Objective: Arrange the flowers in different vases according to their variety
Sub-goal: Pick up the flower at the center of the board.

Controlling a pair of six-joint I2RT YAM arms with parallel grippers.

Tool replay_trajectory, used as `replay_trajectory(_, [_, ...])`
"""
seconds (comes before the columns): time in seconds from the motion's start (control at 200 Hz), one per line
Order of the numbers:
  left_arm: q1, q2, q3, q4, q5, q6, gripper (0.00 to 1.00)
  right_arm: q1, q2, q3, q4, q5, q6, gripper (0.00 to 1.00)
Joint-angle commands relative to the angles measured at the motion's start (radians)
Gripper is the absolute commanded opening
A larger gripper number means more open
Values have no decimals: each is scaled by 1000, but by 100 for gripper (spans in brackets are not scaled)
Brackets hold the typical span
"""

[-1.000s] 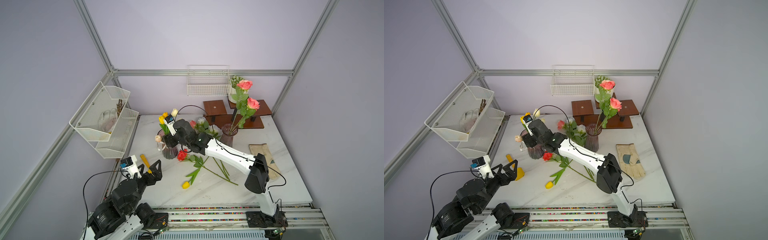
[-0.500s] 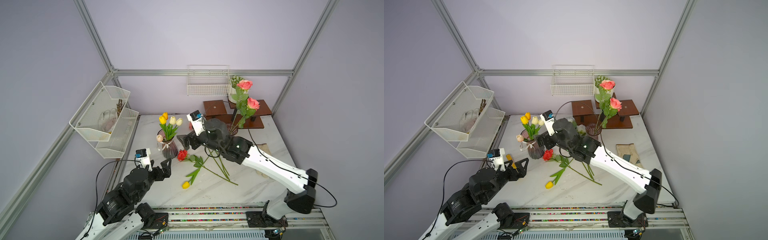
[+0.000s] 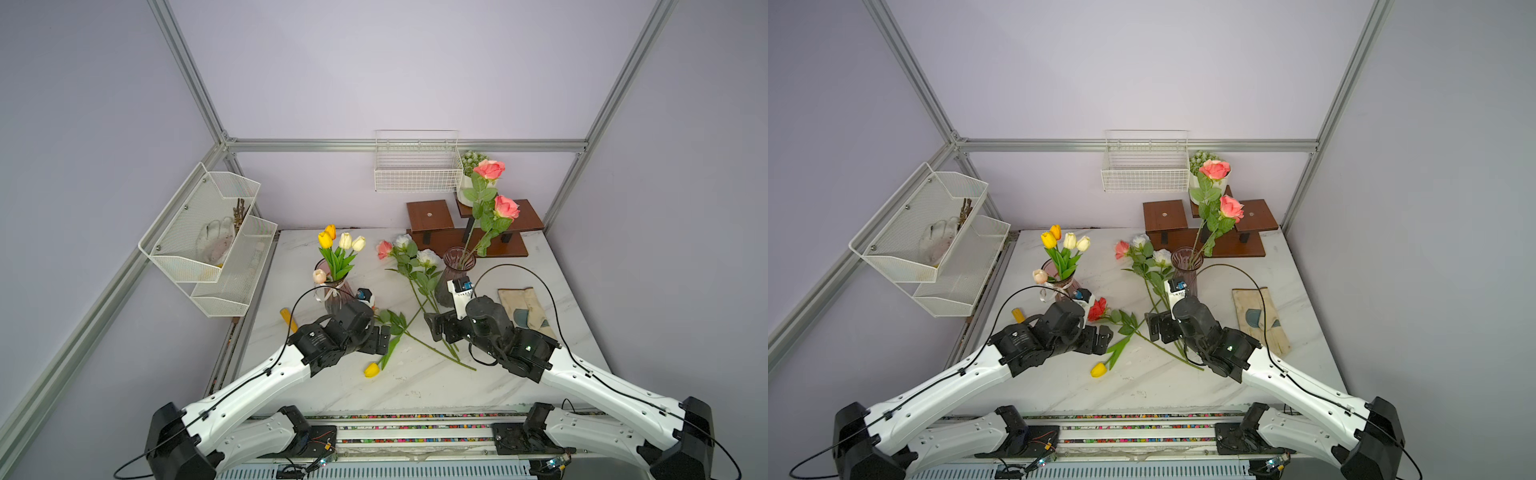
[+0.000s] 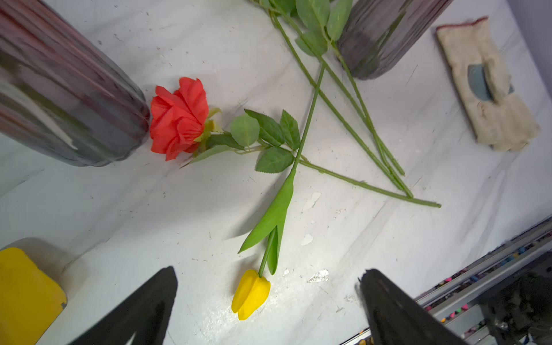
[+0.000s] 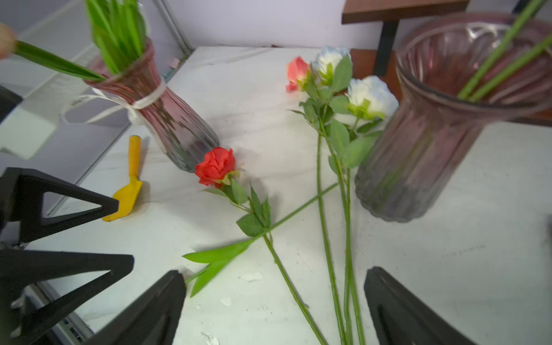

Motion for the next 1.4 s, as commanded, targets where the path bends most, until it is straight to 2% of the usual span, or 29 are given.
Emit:
replay_trajectory(0.0, [-24, 104, 84, 62, -9, 71, 96, -48, -61, -54, 24, -21, 81, 99])
replay_trajectory(0.185, [-33, 401, 235, 80, 34, 131, 75, -81, -113, -124, 21, -13, 107, 99])
replay_trajectory(0.455, [-30, 769, 573, 5, 41, 218, 66, -110, -180, -185, 6, -23, 115, 99])
replay_trajectory(0.645, [-28, 979, 790, -116, -27, 253, 53, -122, -230, -212, -3, -47, 118, 99])
replay_trajectory(0.755, [-23, 1014, 815, -136, -44, 260, 47, -127, -250, -226, -6, -59, 122, 99])
replay_trajectory(0.945, [-5, 1014, 766, -115, -14, 256, 36, -128, -262, -241, -4, -69, 122, 99])
replay_trajectory(1.145, [27, 1040, 753, -90, 33, 266, 28, -131, -269, -242, 6, -95, 125, 99])
replay_trajectory(1.295, [46, 1061, 758, -83, 65, 275, 26, -130, -273, -250, 19, -119, 130, 99])
replay_trajectory(1.39, [52, 1048, 764, -92, 82, 275, 7, -130, -276, -257, 36, -143, 118, 99])
